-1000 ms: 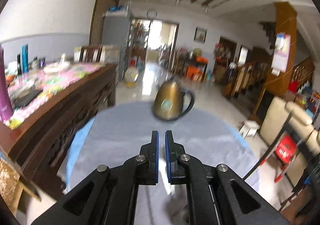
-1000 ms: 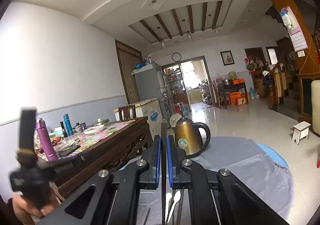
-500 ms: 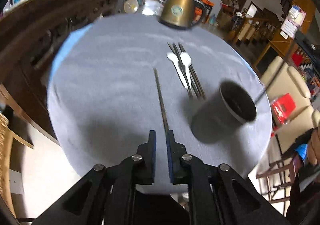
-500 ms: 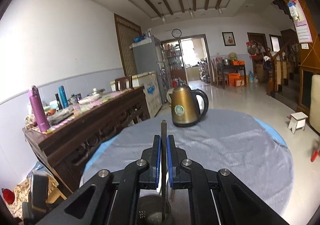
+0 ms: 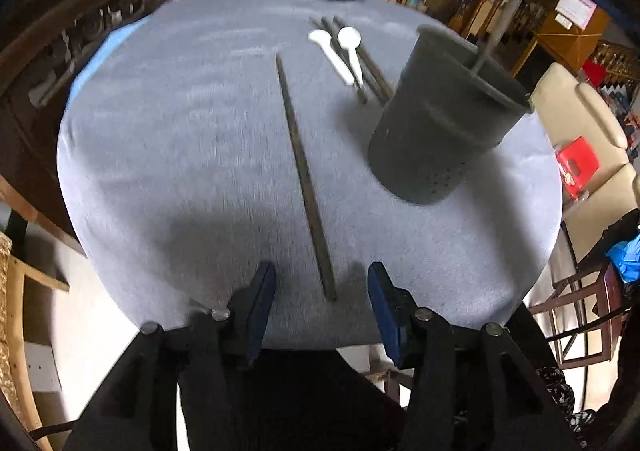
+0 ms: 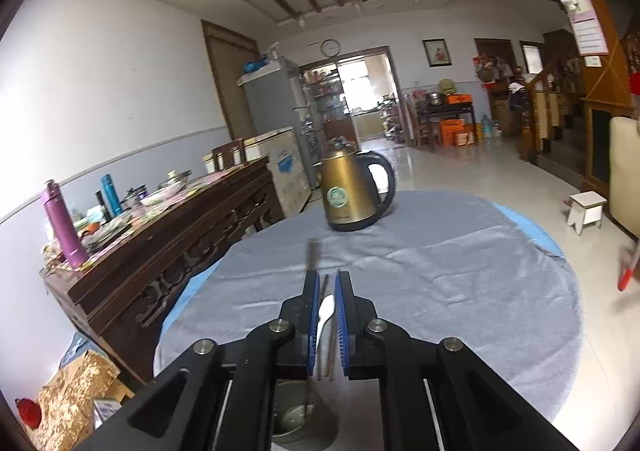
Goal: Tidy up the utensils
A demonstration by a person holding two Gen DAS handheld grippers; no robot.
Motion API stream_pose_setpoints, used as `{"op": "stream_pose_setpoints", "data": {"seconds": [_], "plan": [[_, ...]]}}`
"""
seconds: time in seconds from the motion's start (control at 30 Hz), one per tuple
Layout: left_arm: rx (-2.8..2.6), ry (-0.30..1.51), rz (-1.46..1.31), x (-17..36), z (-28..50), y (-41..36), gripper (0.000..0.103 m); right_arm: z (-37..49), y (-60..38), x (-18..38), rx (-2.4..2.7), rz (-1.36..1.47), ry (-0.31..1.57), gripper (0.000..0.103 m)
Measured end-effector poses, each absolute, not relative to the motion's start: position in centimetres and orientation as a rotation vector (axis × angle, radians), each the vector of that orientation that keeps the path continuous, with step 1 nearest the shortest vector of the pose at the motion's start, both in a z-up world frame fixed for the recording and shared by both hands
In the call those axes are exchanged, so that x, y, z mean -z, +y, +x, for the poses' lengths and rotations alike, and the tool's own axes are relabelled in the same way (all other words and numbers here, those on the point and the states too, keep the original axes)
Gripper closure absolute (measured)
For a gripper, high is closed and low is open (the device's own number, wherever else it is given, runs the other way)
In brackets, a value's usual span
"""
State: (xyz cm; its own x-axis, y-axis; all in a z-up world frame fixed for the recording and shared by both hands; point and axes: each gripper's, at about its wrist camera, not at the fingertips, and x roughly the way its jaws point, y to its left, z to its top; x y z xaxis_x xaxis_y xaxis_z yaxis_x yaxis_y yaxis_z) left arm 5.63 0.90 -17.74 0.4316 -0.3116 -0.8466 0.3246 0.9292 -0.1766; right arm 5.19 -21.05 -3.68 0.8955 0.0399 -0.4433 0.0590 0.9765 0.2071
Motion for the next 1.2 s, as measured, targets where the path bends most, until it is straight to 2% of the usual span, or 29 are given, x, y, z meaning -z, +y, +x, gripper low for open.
{"op": "stream_pose_setpoints", "data": {"seconds": [0.07, 0.2, 0.23, 0.5, 0.83, 1.2], "plan": [[0.401, 1.047, 0.028, 18.0, 5.7, 0.7, 0.065, 5.0, -21.8, 3.6, 0.023, 0.234, 0.458, 0.093], [0.393, 1.046, 0.027, 18.3, 6.0, 1.2, 0.095, 4.8, -23.0, 3.4, 0.057, 0.265, 0.451, 0.093], [0.402, 1.057, 0.006, 18.4, 6.0, 1.5, 0.096, 4.8, -23.3, 3.4, 0.063, 0.273, 0.449, 0.093], [0.421, 1.074, -0.075, 16.9, 6.6, 3.1, 0.097, 4.2, -24.4, 2.9, 0.097, 0.287, 0.432, 0.093], [0.458, 0.897, -0.155, 9.1, 6.2, 5.0, 0.098, 3.9, -25.2, 3.2, 0.110, 0.312, 0.433, 0.093], [0.409, 0.703, -0.177, 3.8, 11.5, 4.3, 0.102, 4.1, -24.8, 3.6, 0.109, 0.297, 0.447, 0.093]]}}
